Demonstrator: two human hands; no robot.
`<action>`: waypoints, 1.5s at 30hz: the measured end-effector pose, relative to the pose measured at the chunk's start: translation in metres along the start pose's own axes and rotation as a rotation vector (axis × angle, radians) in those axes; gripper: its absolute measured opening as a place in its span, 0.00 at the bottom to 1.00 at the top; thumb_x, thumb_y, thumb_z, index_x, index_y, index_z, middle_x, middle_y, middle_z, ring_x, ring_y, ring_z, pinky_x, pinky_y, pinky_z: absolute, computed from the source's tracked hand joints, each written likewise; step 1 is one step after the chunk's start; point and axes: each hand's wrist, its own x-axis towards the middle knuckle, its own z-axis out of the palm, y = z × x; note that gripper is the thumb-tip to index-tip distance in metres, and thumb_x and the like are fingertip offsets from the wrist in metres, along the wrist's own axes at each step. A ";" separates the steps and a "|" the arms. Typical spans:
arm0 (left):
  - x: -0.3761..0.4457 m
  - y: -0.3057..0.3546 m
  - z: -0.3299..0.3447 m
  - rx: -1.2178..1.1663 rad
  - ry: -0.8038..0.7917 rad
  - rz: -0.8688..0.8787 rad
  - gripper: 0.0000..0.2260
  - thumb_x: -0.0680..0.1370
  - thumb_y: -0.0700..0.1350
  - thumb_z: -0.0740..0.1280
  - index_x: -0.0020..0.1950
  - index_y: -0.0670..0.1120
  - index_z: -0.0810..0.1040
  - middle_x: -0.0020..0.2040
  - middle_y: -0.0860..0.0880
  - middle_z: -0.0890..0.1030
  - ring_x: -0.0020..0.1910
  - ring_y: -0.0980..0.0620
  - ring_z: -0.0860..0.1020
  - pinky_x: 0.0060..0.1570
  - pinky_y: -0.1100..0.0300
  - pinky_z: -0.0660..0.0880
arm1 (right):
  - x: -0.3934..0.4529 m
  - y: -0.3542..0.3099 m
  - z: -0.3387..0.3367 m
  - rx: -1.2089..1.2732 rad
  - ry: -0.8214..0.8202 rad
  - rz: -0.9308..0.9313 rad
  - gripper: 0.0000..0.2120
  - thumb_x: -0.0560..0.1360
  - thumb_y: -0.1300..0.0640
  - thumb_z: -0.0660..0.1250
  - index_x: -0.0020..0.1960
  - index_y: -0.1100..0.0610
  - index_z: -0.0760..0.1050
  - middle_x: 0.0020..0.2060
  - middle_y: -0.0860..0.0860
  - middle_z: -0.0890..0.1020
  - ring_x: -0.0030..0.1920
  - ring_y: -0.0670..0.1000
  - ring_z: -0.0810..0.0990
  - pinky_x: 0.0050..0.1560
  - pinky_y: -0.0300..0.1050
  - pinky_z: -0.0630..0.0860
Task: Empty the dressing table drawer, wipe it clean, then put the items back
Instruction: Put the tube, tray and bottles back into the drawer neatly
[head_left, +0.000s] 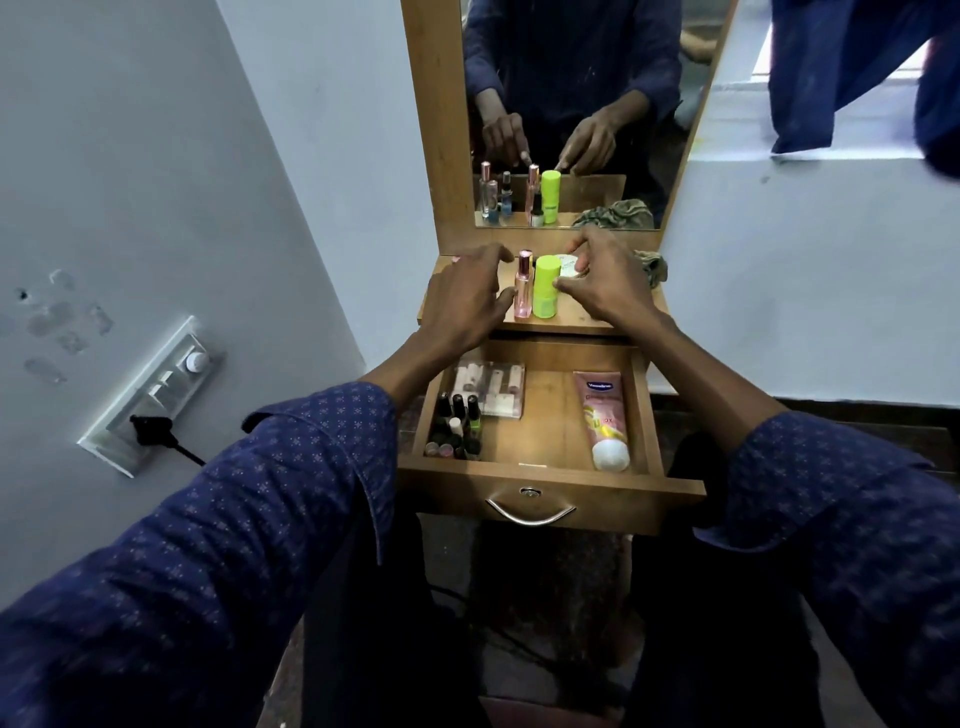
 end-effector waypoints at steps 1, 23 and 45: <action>0.006 0.003 0.001 0.026 0.018 0.010 0.17 0.80 0.52 0.71 0.67 0.50 0.76 0.53 0.50 0.84 0.50 0.47 0.82 0.43 0.54 0.75 | 0.001 0.000 0.002 -0.018 -0.022 -0.015 0.21 0.71 0.52 0.80 0.59 0.51 0.75 0.51 0.49 0.79 0.50 0.49 0.76 0.35 0.40 0.63; 0.015 0.019 0.036 -0.072 -0.073 0.103 0.12 0.77 0.49 0.72 0.57 0.50 0.74 0.50 0.50 0.84 0.48 0.46 0.80 0.40 0.53 0.71 | -0.046 0.022 0.028 0.101 0.155 -0.113 0.22 0.72 0.46 0.76 0.62 0.47 0.72 0.47 0.48 0.84 0.45 0.53 0.83 0.40 0.51 0.80; -0.053 0.011 0.089 -0.098 -0.317 0.083 0.22 0.77 0.43 0.71 0.72 0.49 0.77 0.63 0.48 0.82 0.59 0.46 0.81 0.51 0.52 0.79 | -0.114 0.054 0.076 0.048 0.062 0.055 0.24 0.74 0.53 0.78 0.62 0.48 0.68 0.46 0.49 0.83 0.42 0.52 0.82 0.38 0.43 0.72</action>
